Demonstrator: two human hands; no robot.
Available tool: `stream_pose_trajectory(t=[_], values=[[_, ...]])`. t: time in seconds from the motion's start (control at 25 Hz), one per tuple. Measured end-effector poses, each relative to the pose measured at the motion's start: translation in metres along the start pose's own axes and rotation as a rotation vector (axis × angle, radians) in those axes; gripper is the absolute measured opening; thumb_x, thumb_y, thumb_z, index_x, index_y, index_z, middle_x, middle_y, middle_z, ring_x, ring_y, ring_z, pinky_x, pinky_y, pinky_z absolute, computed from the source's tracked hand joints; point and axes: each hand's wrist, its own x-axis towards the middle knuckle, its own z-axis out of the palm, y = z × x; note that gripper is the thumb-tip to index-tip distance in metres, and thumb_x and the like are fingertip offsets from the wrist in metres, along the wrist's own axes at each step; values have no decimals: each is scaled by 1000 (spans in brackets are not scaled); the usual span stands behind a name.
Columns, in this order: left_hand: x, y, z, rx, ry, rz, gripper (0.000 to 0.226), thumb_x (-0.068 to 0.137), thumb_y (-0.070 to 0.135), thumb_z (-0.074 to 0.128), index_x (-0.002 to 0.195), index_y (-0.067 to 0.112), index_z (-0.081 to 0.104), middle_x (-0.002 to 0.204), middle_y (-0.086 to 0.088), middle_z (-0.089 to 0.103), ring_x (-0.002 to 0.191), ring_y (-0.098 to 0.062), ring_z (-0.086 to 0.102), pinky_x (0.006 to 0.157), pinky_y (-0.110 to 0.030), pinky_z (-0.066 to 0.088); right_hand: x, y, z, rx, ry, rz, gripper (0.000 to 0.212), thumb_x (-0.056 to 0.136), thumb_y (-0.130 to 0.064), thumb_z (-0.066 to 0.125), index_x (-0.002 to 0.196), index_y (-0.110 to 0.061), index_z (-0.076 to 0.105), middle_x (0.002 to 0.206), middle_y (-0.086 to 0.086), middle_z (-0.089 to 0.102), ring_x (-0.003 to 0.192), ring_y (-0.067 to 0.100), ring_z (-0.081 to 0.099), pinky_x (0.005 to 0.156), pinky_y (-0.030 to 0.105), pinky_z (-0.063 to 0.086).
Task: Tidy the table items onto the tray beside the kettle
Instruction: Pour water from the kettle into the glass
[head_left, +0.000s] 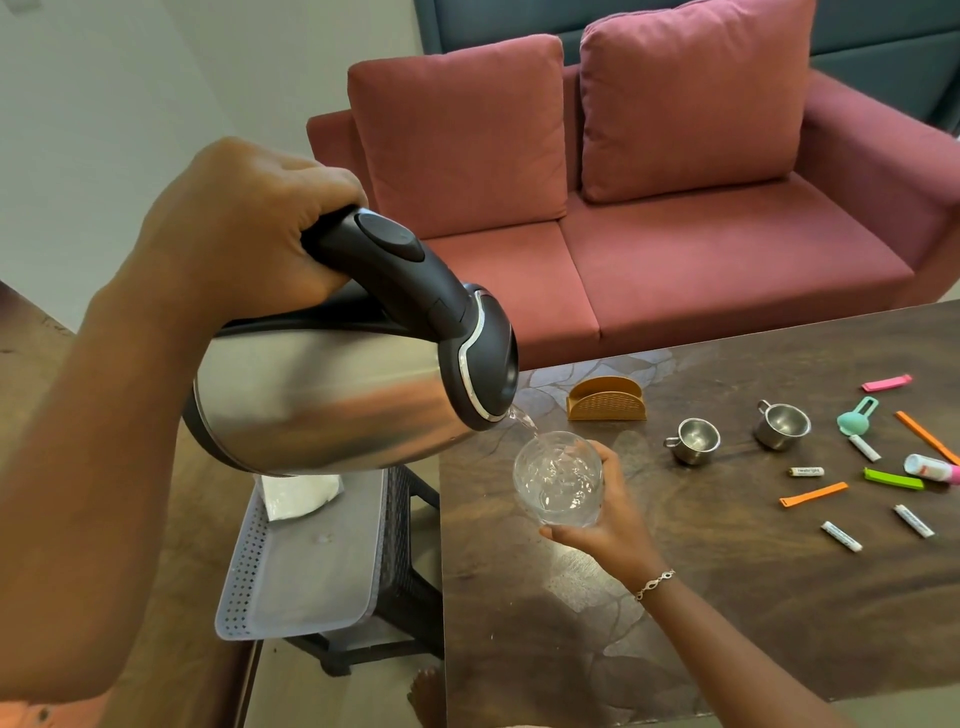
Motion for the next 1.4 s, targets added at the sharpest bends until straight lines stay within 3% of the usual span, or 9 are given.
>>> stream_pose_trajectory(t=[0.32, 0.56, 0.84, 1.4], values=[[-2, 3, -4, -2, -23, -16, 14, 72, 9, 57, 70, -2, 65, 52, -16, 59, 44, -35, 50, 43, -43, 46, -3, -1, 3, 13, -12, 1, 87, 54, -10, 87, 115, -40, 33, 117, -18, 47, 106, -11, 48, 81, 5, 43], [-6, 0, -4, -42, -116, -193, 18, 69, 22, 60, 72, 5, 63, 56, -18, 62, 50, -38, 57, 50, -47, 52, -6, -2, 4, 17, -2, 4, 89, 53, -12, 87, 115, -44, 32, 118, -16, 48, 108, -5, 50, 82, 8, 45], [-8, 2, -5, -41, -116, -213, 18, 69, 23, 59, 72, 6, 63, 56, -17, 62, 50, -37, 57, 50, -47, 52, -8, -1, 4, 6, -2, 4, 87, 53, -11, 87, 114, -41, 33, 116, -20, 46, 106, -14, 46, 80, 2, 42], [-7, 3, -6, -43, -101, -201, 17, 67, 18, 60, 71, 2, 63, 54, -17, 61, 48, -38, 56, 49, -48, 51, -5, -6, 8, 23, 4, -4, 88, 53, -16, 87, 114, -46, 31, 118, -18, 46, 109, 2, 50, 81, 5, 43]])
